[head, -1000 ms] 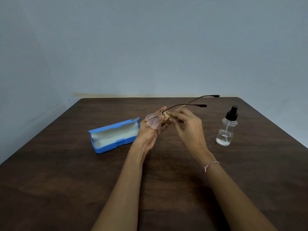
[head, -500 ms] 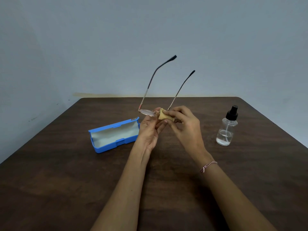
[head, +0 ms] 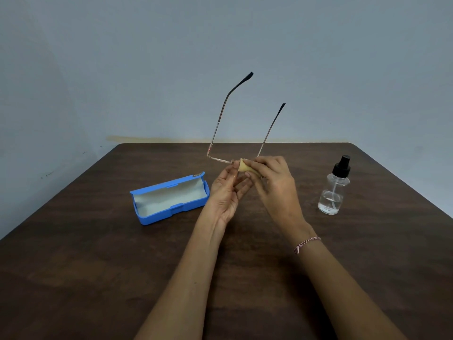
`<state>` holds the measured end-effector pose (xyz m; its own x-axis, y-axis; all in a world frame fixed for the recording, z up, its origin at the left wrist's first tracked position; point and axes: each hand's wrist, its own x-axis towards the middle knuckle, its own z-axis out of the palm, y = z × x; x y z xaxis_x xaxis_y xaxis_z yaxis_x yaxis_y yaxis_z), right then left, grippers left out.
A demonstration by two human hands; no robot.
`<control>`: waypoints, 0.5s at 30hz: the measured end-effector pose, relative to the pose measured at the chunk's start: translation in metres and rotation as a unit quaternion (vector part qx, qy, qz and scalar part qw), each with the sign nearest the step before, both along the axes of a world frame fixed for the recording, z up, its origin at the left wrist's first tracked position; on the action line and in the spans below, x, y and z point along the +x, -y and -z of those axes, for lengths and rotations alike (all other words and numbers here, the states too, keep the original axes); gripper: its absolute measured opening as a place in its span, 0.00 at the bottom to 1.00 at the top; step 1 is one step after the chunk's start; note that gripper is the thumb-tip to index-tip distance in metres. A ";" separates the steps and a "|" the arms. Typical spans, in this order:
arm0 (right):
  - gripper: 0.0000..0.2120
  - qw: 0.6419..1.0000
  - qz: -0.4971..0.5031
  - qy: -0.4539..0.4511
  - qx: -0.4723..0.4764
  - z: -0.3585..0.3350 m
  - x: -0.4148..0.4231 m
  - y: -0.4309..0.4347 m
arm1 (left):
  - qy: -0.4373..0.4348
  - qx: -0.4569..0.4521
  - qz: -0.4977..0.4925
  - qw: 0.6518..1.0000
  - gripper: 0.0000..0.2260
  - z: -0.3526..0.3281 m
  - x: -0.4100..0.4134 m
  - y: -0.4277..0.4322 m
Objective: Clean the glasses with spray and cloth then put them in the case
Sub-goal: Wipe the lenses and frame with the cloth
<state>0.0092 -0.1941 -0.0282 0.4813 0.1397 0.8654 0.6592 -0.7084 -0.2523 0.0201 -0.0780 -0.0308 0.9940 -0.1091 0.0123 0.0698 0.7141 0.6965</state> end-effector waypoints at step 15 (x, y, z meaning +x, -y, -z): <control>0.13 0.998 0.011 -0.061 -0.021 0.000 -0.004 0.001 | -0.053 0.039 0.049 0.997 0.12 -0.003 -0.004 -0.002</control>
<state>0.0057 -0.1950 -0.0284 0.5861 0.1626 0.7937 0.6093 -0.7342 -0.2995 0.0159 -0.0759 -0.0277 0.9739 -0.2014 -0.1043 0.2119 0.6437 0.7353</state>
